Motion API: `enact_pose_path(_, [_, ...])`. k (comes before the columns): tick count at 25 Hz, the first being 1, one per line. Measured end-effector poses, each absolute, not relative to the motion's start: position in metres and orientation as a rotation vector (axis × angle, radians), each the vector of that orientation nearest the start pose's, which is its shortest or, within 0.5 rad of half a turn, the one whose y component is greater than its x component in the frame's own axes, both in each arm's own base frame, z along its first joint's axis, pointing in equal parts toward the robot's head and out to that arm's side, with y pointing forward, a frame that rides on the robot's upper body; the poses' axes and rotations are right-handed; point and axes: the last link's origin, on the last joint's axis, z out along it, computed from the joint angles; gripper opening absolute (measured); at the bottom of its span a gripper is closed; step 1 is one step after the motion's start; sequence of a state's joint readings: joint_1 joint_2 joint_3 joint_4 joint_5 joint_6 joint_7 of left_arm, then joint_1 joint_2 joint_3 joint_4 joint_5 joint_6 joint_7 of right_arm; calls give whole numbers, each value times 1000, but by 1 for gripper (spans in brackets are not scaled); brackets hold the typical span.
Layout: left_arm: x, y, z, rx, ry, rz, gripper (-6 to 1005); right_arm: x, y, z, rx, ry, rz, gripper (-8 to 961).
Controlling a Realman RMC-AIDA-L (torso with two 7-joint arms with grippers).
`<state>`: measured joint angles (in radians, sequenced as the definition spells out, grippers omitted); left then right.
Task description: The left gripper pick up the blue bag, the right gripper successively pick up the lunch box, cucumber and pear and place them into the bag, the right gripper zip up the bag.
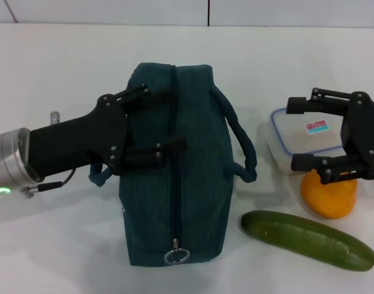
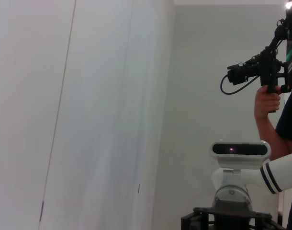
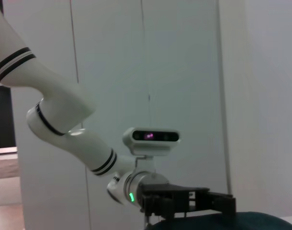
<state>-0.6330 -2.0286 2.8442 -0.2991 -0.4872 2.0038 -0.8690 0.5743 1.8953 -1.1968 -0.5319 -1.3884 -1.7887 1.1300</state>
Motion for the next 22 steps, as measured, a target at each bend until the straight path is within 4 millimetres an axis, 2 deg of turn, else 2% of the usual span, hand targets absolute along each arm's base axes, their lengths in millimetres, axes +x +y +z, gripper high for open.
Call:
enact_pose_path(16, [-247,276,0,-2617,-301,-1355,858,213,317,32,-2887,25,1117,887])
enact_pose_path(19, [-243,282,6,-2619,-335,-1387,854,216,315,32,-2883,33,1115,887])
enact_pose_path(22, [-240,295,22,-2624,-419,-1409,851,216,315,34,-2879,32,1116,887])
